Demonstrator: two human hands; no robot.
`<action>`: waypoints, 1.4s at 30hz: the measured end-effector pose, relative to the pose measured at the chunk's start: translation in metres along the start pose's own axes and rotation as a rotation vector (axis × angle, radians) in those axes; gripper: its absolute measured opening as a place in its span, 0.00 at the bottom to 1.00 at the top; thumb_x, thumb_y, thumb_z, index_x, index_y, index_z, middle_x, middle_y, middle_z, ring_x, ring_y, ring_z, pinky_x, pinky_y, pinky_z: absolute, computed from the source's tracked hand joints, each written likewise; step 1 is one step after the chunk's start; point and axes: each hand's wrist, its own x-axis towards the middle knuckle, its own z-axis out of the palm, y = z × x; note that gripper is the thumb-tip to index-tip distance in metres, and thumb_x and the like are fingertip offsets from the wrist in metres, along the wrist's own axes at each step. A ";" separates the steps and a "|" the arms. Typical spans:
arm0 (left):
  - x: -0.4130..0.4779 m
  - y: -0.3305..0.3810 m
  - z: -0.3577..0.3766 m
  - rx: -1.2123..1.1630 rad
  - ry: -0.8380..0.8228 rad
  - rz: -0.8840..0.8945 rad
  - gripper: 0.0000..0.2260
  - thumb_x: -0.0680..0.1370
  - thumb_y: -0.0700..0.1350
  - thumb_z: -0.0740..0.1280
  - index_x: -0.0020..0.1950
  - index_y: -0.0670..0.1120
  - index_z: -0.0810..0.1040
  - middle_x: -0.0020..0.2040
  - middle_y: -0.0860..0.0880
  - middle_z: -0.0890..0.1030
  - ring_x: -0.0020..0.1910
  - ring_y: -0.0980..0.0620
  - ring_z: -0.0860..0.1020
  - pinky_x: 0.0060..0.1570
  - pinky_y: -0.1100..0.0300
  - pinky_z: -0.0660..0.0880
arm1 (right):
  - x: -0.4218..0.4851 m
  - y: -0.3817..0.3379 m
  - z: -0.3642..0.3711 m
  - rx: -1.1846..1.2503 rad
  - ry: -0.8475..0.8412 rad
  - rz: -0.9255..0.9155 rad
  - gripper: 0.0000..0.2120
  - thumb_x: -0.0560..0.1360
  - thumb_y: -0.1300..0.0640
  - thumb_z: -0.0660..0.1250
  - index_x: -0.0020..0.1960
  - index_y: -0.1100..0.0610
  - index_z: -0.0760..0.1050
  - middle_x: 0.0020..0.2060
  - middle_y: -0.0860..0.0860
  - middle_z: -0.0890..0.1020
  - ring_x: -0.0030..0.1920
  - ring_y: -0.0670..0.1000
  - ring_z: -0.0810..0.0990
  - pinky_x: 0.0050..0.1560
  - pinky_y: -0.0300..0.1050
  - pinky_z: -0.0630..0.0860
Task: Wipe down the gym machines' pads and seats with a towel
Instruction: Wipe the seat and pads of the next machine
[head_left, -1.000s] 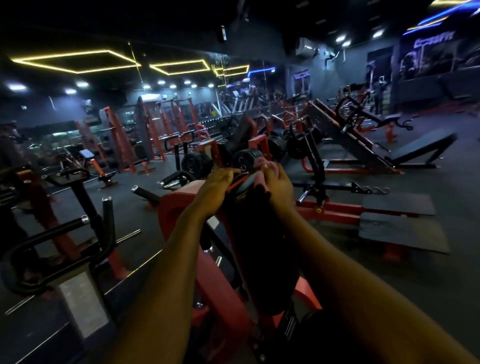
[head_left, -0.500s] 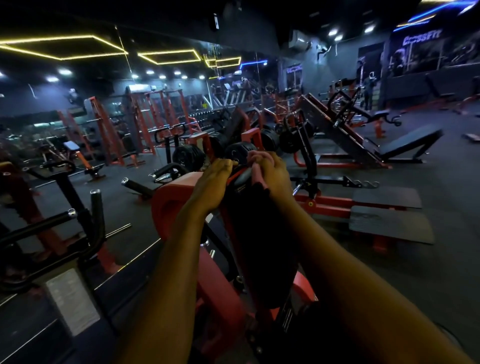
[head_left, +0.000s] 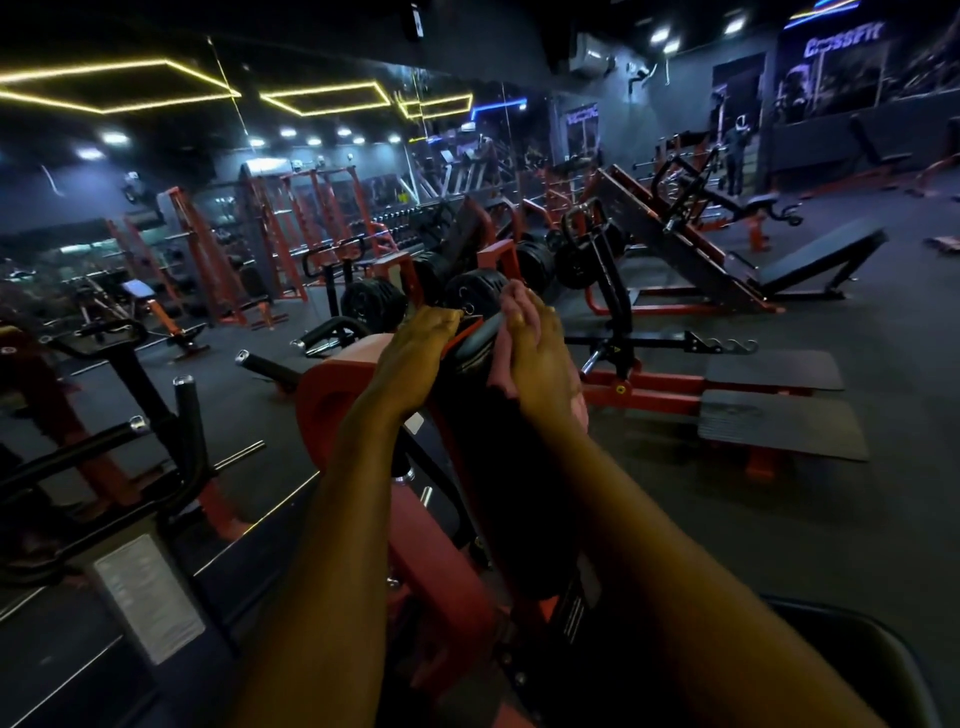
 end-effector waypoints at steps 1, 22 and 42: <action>-0.001 0.002 0.001 -0.004 0.002 -0.014 0.18 0.79 0.62 0.54 0.60 0.57 0.78 0.60 0.55 0.77 0.63 0.53 0.74 0.68 0.47 0.68 | 0.012 0.000 -0.006 0.057 -0.010 0.058 0.31 0.75 0.26 0.52 0.73 0.37 0.68 0.73 0.46 0.72 0.75 0.53 0.69 0.75 0.68 0.57; -0.003 0.006 0.011 0.045 0.085 -0.048 0.12 0.76 0.58 0.56 0.52 0.62 0.77 0.57 0.56 0.78 0.59 0.53 0.76 0.65 0.45 0.70 | -0.053 0.022 -0.011 0.005 0.074 -0.022 0.31 0.81 0.34 0.47 0.82 0.41 0.54 0.82 0.47 0.58 0.81 0.49 0.56 0.78 0.66 0.52; -0.003 -0.003 0.013 -0.045 0.110 -0.028 0.18 0.78 0.57 0.53 0.58 0.60 0.80 0.60 0.56 0.78 0.60 0.55 0.76 0.64 0.49 0.72 | -0.034 -0.027 -0.012 0.003 -0.004 -0.091 0.28 0.83 0.41 0.50 0.82 0.42 0.55 0.82 0.45 0.54 0.82 0.51 0.49 0.77 0.67 0.45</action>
